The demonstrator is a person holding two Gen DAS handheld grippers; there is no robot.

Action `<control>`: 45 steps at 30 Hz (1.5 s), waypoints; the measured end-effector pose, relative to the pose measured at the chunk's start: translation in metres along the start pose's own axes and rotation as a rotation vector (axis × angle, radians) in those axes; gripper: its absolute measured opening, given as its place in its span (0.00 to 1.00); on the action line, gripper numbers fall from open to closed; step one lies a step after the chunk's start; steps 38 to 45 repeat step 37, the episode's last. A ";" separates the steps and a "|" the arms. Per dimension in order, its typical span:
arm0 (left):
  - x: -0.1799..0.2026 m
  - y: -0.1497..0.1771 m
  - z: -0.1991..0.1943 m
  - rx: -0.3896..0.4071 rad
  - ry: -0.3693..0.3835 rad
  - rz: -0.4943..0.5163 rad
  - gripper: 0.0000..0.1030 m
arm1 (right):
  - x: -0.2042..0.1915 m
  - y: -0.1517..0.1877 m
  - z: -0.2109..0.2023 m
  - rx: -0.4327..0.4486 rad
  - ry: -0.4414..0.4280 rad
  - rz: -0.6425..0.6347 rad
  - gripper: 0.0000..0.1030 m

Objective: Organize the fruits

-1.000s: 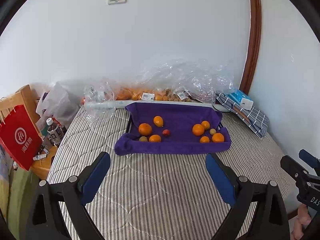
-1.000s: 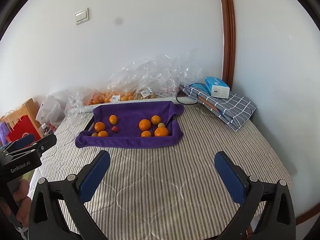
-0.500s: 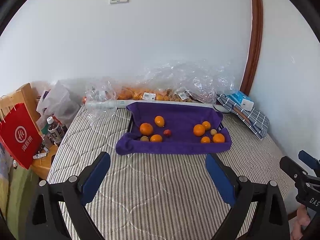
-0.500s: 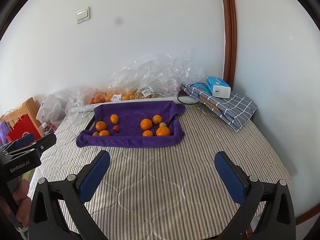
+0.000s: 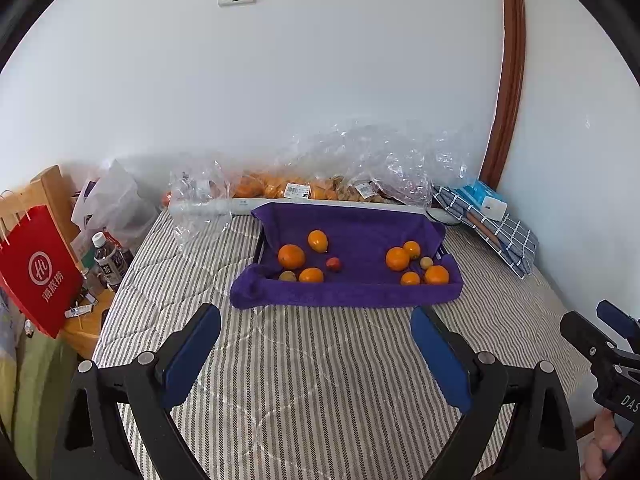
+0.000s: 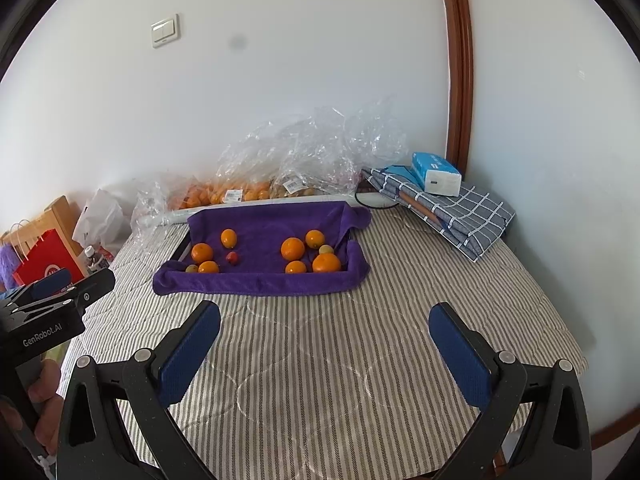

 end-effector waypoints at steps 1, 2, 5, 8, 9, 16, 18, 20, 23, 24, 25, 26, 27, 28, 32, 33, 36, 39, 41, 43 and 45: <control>0.000 0.000 0.000 0.001 -0.001 0.000 0.94 | 0.000 0.000 0.000 0.000 0.000 0.001 1.00; 0.000 0.000 0.000 0.001 -0.001 0.001 0.94 | 0.000 0.000 0.000 -0.001 0.000 0.002 1.00; 0.000 0.000 0.001 0.000 -0.002 0.001 0.94 | 0.001 -0.001 0.000 0.000 -0.001 0.002 1.00; 0.000 0.000 0.000 0.000 0.000 -0.001 0.94 | 0.002 -0.001 0.001 -0.002 -0.002 0.005 1.00; 0.000 0.000 0.000 -0.001 0.000 0.000 0.94 | 0.002 -0.001 0.001 -0.002 -0.003 0.005 1.00; 0.000 0.000 0.000 0.001 0.001 -0.001 0.94 | 0.004 -0.001 0.001 -0.001 -0.007 0.011 1.00; 0.000 0.000 0.000 0.001 0.001 -0.001 0.94 | 0.004 0.000 0.001 -0.001 -0.005 0.012 1.00; 0.000 0.000 0.000 0.000 0.002 -0.002 0.94 | 0.004 0.000 0.001 -0.002 -0.007 0.013 1.00; 0.000 0.000 0.000 0.001 0.000 0.000 0.94 | 0.004 0.000 0.001 -0.001 -0.007 0.013 1.00; 0.000 0.000 0.000 0.001 0.000 0.000 0.94 | 0.004 0.000 0.001 -0.002 -0.007 0.013 1.00; 0.000 -0.001 -0.001 0.000 0.001 -0.001 0.94 | 0.004 0.000 0.001 -0.003 -0.008 0.013 1.00; 0.001 -0.001 0.000 0.000 0.002 -0.001 0.94 | 0.004 0.000 0.001 -0.002 -0.008 0.014 1.00; 0.001 -0.001 -0.001 0.001 0.001 -0.001 0.94 | 0.004 0.000 0.001 -0.002 -0.007 0.014 1.00; 0.001 -0.001 -0.001 0.001 0.000 -0.001 0.94 | 0.004 0.000 0.001 -0.003 -0.008 0.014 1.00; 0.001 -0.001 0.000 0.001 0.000 -0.001 0.94 | 0.003 0.000 0.001 -0.003 -0.011 0.014 1.00; 0.001 -0.001 0.000 0.000 0.000 -0.001 0.94 | 0.003 0.000 0.001 -0.004 -0.012 0.015 1.00; 0.002 -0.001 -0.001 0.000 0.000 0.003 0.94 | 0.002 -0.001 0.001 -0.003 -0.013 0.018 1.00; 0.002 -0.001 -0.001 0.005 -0.005 0.001 0.94 | 0.001 -0.001 0.000 -0.003 -0.015 0.019 1.00; 0.002 -0.001 -0.001 0.005 -0.005 0.001 0.94 | 0.001 -0.001 0.000 -0.003 -0.015 0.019 1.00; 0.002 -0.001 -0.001 0.005 -0.005 0.001 0.94 | 0.001 -0.001 0.000 -0.003 -0.015 0.019 1.00; 0.002 -0.001 -0.001 0.005 -0.005 0.001 0.94 | 0.001 -0.001 0.000 -0.003 -0.015 0.019 1.00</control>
Point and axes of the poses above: each gripper's, at about its wrist camera, not at the fingertips, and z roughly the way its jaws point, x to its right, y to its underside, the point moved 1 cm from there along z, roughly the way its jaws point, and after that the axes turned 1 degree about x, right-handed, at the moved point
